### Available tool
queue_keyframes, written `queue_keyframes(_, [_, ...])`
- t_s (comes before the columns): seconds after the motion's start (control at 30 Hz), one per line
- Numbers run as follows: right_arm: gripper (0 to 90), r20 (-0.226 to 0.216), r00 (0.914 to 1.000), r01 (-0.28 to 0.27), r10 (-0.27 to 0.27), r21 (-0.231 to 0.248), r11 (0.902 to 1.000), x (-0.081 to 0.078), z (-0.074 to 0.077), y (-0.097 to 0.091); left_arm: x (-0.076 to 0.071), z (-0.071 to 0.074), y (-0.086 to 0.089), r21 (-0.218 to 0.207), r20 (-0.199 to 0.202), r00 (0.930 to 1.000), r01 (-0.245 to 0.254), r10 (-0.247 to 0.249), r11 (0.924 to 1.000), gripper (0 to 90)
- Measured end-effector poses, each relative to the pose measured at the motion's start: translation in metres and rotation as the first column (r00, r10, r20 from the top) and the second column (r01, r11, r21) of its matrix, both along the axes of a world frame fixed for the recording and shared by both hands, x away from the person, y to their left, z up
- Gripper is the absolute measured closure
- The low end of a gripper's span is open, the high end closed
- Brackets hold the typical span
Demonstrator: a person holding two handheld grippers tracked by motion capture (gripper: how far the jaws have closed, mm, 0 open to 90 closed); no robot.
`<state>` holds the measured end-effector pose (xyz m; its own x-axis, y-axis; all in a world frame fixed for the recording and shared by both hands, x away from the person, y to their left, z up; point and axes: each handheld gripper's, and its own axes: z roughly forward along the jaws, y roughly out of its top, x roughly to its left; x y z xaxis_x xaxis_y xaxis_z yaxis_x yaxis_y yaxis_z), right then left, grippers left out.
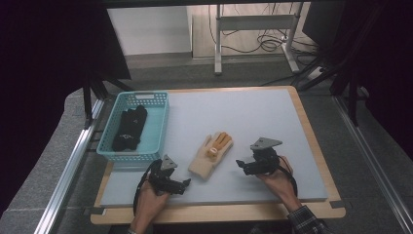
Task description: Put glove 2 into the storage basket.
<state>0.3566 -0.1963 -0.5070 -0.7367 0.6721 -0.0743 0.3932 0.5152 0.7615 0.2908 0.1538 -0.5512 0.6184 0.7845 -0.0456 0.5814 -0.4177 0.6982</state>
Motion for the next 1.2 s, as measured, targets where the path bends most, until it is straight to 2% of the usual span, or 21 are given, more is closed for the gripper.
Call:
queue_keyframes(0.27, [3.2,-0.029,0.9982,0.052,-0.052,-0.002,0.9986,0.002,-0.006,-0.034,0.000,0.000,0.000,-0.001,0.001,1.0000,-0.001,0.001,1.0000,2.2])
queue_keyframes(0.5, [0.0,-0.028,0.9930,0.113,-0.115,-0.041,0.9927,0.001,-0.018,-0.054,0.000,0.000,0.000,0.000,0.001,1.0000,-0.002,0.002,1.0000,2.2])
queue_keyframes(0.6, [0.0,-0.041,0.9894,0.137,-0.139,-0.060,0.9888,0.002,-0.025,-0.057,0.000,0.000,-0.001,0.001,0.002,1.0000,-0.003,0.003,1.0000,2.2])
queue_keyframes(0.7, [0.0,-0.043,0.9880,0.145,-0.148,-0.074,0.9867,0.002,-0.025,-0.056,0.000,0.000,-0.001,0.003,0.003,1.0000,-0.004,0.004,1.0000,2.0])
queue_keyframes(0.77, [0.0,-0.083,0.9828,0.161,-0.165,-0.055,0.9855,0.004,-0.026,-0.058,0.000,0.000,-0.001,0.004,0.002,1.0000,-0.004,0.004,1.0000,2.0])
queue_keyframes(1.2, [0.0,-0.076,0.9805,0.177,-0.181,-0.054,0.9827,0.003,-0.027,-0.057,0.000,0.000,-0.001,0.001,-0.002,1.0000,-0.003,0.003,1.0000,1.9])
